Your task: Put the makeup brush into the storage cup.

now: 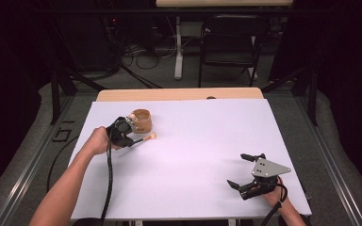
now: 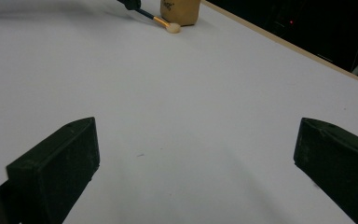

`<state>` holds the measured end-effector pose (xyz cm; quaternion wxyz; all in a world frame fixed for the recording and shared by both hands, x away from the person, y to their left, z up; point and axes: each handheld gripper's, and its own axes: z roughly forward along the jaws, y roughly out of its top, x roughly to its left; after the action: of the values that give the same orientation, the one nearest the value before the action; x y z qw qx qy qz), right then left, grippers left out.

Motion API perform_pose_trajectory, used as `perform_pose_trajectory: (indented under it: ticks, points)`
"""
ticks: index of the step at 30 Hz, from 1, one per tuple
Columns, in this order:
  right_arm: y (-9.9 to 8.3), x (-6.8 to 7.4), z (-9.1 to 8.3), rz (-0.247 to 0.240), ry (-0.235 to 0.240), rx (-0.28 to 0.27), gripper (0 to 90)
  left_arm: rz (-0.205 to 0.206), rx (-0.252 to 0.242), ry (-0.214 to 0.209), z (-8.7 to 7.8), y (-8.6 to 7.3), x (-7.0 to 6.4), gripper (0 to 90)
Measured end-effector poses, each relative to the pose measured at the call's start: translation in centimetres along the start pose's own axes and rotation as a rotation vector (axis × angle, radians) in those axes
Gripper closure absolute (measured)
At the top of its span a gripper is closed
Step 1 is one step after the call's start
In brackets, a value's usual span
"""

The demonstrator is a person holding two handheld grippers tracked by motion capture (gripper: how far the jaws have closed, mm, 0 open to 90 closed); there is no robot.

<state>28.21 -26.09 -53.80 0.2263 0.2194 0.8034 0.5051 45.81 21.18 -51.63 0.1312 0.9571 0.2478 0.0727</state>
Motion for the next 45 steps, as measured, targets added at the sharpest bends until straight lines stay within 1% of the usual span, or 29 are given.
perform_pose_trajectory:
  ticks: [6,10,11,12,13,14,15,16,19,23,26,27,30,33,35,37,38,39,40,42,43,45]
  points:
    - [0.0,0.0,0.0,0.0,0.002,0.001,0.0,-0.006,0.061,-0.031,1.2,0.1,0.5,83.7]
    - [0.0,0.0,-0.1,-0.002,0.003,0.003,0.0,-0.001,0.066,-0.031,1.1,0.1,0.5,82.7]
    - [0.0,0.0,-0.1,-0.002,0.003,0.003,0.0,-0.001,0.066,-0.031,1.1,0.1,0.5,80.4]
    - [0.0,0.0,0.0,-0.001,0.003,0.001,0.0,-0.007,0.064,-0.023,1.1,0.1,0.6,75.5]
    - [0.0,0.1,0.0,-0.001,0.004,0.0,0.0,-0.007,0.064,-0.023,1.1,0.1,0.6,75.5]
    - [0.0,0.1,0.0,-0.001,0.004,0.0,0.0,-0.01,0.058,-0.031,1.1,0.1,0.6,75.5]
    - [0.0,0.1,0.0,0.0,0.004,0.002,0.0,-0.014,0.054,-0.028,1.1,0.1,0.6,75.1]
    - [0.0,0.1,0.0,-0.002,0.004,0.005,0.0,-0.013,0.042,-0.039,1.2,0.2,0.6,73.9]
    - [0.0,0.1,0.0,-0.002,0.002,0.007,0.0,-0.009,0.029,-0.038,1.2,0.4,0.4,73.6]
    - [0.0,0.1,0.1,-0.004,0.002,0.008,0.0,0.007,0.032,-0.033,1.4,0.8,0.3,73.8]
    - [0.0,0.1,0.1,-0.004,0.003,0.008,0.0,0.01,0.034,-0.03,1.4,0.9,0.2,75.0]
    - [0.0,0.1,0.1,-0.004,0.003,0.009,0.0,0.01,0.041,-0.041,1.5,1.0,0.2,76.6]
    - [0.0,0.1,0.1,-0.008,0.005,0.01,0.0,0.007,0.053,-0.042,1.5,1.1,0.1,80.6]
    - [0.0,0.2,0.1,-0.008,0.005,0.014,0.0,0.003,0.066,-0.042,1.5,1.3,0.0,81.7]
    - [0.0,0.2,0.1,-0.011,0.005,0.015,0.0,-0.005,0.072,-0.03,1.5,1.4,-0.2,83.0]
    - [0.0,0.2,0.1,-0.011,0.005,0.015,0.0,-0.007,0.067,-0.031,1.5,1.3,-0.1,83.5]
    - [0.0,0.2,0.1,-0.011,0.005,0.014,0.0,-0.017,0.053,-0.04,1.5,1.1,0.0,83.6]
    - [0.0,0.2,0.1,-0.012,0.005,0.014,0.0,-0.017,0.053,-0.04,1.5,1.1,0.0,83.6]
    - [0.0,0.2,0.1,-0.012,0.005,0.013,0.0,-0.031,0.034,-0.045,1.4,0.9,0.1,83.7]
    - [0.0,0.1,0.1,-0.012,0.002,0.013,0.0,-0.042,0.015,-0.042,1.3,0.7,0.1,83.7]
    - [0.0,0.1,0.1,-0.011,0.001,0.013,0.0,-0.042,0.015,-0.042,1.3,0.7,0.1,83.7]
    - [0.0,0.1,0.1,-0.01,0.002,0.011,0.0,-0.048,-0.009,-0.04,1.0,0.5,0.2,83.7]
